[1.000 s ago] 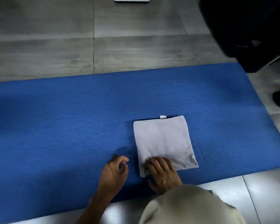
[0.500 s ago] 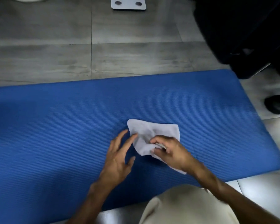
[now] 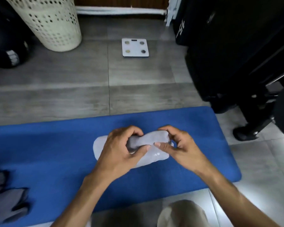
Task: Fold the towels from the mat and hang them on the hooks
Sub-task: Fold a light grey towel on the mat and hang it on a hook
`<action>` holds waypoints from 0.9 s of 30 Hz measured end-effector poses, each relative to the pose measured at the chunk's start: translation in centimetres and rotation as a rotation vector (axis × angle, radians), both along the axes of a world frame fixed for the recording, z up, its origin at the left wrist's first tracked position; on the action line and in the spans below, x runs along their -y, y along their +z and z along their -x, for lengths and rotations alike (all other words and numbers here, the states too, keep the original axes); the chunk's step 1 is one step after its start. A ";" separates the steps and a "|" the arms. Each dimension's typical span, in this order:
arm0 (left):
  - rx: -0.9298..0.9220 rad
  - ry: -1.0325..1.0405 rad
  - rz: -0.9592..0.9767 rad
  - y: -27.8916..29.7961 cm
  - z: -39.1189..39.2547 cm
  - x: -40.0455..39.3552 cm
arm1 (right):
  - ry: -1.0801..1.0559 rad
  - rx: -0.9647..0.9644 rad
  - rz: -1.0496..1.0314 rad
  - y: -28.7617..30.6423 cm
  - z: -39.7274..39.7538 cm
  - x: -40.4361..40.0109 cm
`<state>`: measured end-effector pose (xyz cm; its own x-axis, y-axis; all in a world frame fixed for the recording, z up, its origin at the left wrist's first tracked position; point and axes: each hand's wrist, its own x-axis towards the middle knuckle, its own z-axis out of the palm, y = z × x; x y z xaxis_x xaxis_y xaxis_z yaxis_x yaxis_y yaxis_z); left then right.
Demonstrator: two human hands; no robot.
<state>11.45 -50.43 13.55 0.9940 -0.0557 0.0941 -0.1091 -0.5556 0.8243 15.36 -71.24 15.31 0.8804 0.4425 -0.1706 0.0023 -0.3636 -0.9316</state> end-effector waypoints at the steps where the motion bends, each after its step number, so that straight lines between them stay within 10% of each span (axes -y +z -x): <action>1: -0.050 0.026 0.061 3.3 0.5 -0.6 | -0.036 0.003 -0.020 3.0 0.4 -0.4; 14: -0.228 0.365 0.218 35.5 4.8 -8.7 | -0.105 0.461 0.391 39.4 3.2 0.4; 27: -0.130 -0.023 0.316 53.0 -3.3 -4.6 | -0.585 0.485 0.184 52.4 4.5 0.4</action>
